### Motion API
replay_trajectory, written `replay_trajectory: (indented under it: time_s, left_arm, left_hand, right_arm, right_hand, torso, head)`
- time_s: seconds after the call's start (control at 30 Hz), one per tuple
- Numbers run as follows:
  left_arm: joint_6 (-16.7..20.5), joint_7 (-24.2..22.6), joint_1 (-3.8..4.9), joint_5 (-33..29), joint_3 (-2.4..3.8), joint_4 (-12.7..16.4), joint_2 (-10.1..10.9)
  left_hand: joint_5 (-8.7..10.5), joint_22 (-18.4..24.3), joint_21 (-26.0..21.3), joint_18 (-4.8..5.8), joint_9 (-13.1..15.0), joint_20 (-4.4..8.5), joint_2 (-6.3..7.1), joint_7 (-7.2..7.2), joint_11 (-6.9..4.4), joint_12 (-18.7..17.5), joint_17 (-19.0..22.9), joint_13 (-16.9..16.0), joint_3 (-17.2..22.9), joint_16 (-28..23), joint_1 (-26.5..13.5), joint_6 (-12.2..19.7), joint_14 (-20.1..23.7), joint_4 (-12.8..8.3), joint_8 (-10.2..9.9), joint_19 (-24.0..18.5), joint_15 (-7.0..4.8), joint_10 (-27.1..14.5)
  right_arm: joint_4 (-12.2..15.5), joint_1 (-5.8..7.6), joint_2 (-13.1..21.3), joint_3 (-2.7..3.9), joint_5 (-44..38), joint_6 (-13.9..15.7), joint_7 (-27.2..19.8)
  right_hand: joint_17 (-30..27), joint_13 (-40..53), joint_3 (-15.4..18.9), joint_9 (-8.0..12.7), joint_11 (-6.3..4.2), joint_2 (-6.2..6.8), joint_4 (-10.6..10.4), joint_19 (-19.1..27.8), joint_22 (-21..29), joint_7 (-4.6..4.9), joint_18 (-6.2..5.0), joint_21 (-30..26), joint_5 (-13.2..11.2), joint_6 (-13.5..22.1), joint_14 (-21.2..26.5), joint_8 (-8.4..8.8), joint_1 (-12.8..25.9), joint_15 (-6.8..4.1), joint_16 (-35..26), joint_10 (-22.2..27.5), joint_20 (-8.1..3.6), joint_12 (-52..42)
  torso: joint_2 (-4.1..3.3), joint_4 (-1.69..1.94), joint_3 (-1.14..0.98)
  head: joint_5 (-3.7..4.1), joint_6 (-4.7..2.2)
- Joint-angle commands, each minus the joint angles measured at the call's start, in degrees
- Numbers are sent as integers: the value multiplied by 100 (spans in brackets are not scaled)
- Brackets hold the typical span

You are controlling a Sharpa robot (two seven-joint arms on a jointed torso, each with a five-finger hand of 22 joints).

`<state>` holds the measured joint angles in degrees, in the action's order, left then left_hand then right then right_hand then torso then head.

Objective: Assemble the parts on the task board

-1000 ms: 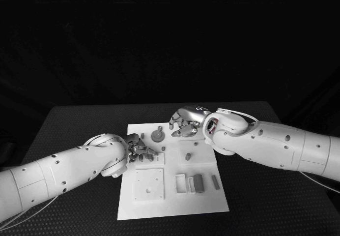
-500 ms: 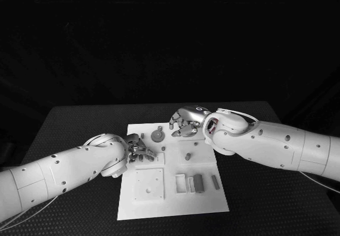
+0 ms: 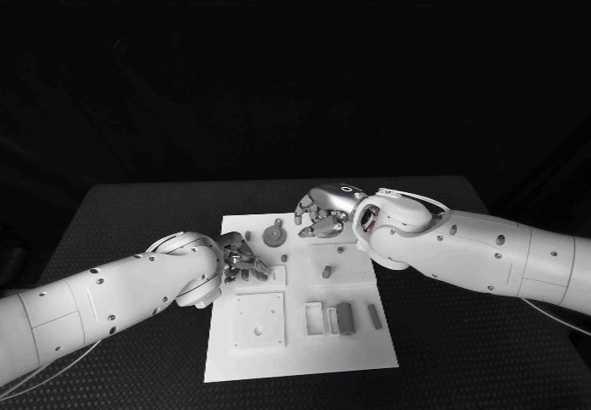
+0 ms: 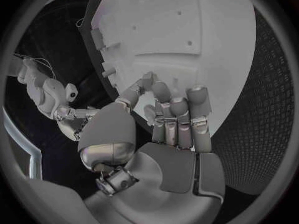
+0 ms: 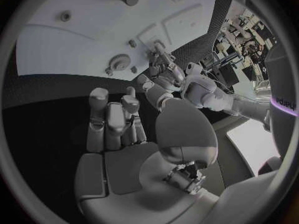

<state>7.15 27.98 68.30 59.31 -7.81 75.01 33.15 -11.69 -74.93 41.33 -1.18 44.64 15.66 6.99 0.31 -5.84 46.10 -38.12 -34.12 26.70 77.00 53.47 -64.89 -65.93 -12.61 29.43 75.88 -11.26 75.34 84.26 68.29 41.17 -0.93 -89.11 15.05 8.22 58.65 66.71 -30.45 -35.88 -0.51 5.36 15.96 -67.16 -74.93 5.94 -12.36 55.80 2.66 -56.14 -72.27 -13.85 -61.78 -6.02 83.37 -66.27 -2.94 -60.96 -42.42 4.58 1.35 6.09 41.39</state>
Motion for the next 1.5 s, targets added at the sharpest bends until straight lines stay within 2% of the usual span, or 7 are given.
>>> replay_trajectory:
  time_s: [0.03,0.37,0.63,0.77,1.0,1.5]
  left_arm:
    - [-15,-31,1,14,3,12,-16]
    - [37,11,1,88,4,-12,-28]
    - [47,119,1,405,4,-19,-31]
    - [26,158,1,470,4,-16,-30]
    - [37,220,1,639,4,-14,-28]
    - [109,165,1,566,3,30,-41]
  left_hand:
    - [-23,-108,36,-308,3,0,-221,-4,20,29,9,7,294,40,259,-38,-26,-266,1,29,-12,-22]
    - [-72,-113,58,-303,11,4,-280,-11,14,50,9,10,358,62,330,-57,-38,-341,17,45,-17,-6]
    - [-487,-116,104,-299,46,15,-256,-36,-11,101,2,10,409,119,398,-108,-78,-380,54,75,-41,44]
    - [-595,-119,127,-302,58,20,-243,-45,-21,119,-1,7,415,138,414,-125,-92,-384,64,91,-51,60]
    - [-637,-120,143,-304,65,23,-242,-52,-27,133,-3,4,418,151,422,-139,-104,-382,71,103,-57,73]
    - [-643,-114,139,-301,70,20,-256,-55,-31,139,-3,4,416,157,407,-147,-112,-372,75,97,-61,81]
  right_arm:
    - [5,-3,2,3,-20,-51,-7]
    - [2,-3,0,3,-17,-49,-8]
    - [1,-3,-1,3,-13,-49,-8]
    - [1,-3,-2,3,-13,-46,-9]
    - [4,-3,3,3,-5,-48,-10]
    - [4,-3,3,3,6,-39,-10]
  right_hand:
    - [-1,-1,-23,-7,45,-6,-23,12,-41,41,-264,-25,12,-1,27,39,60,-10,-27,6,-36,27]
    - [-4,-1,-22,-8,45,-3,-26,11,-41,42,-264,-26,12,0,28,40,65,-9,-28,6,-36,28]
    - [-1,-1,-20,-9,46,2,-30,10,-41,43,-264,-26,12,2,26,42,72,-9,-28,6,-36,28]
    - [-8,-2,-19,-9,47,5,-35,9,-41,43,-264,-27,12,3,30,43,79,-8,-30,6,-35,28]
    - [-3,-2,-18,-9,47,8,-42,8,-41,44,-264,-28,12,5,26,45,89,-8,-30,6,-35,29]
    - [-3,-2,-17,-10,48,11,-56,6,-40,45,-264,-30,12,8,25,48,105,-7,-30,5,-34,30]
  torso:
    - [-1,-1,1]
    - [2,1,2]
    - [-3,-2,2]
    - [0,1,3]
    - [1,4,4]
    - [1,4,7]
  head:
    - [1,-3]
    - [-2,-1]
    - [-7,2]
    - [-4,2]
    - [-3,7]
    - [-11,-4]
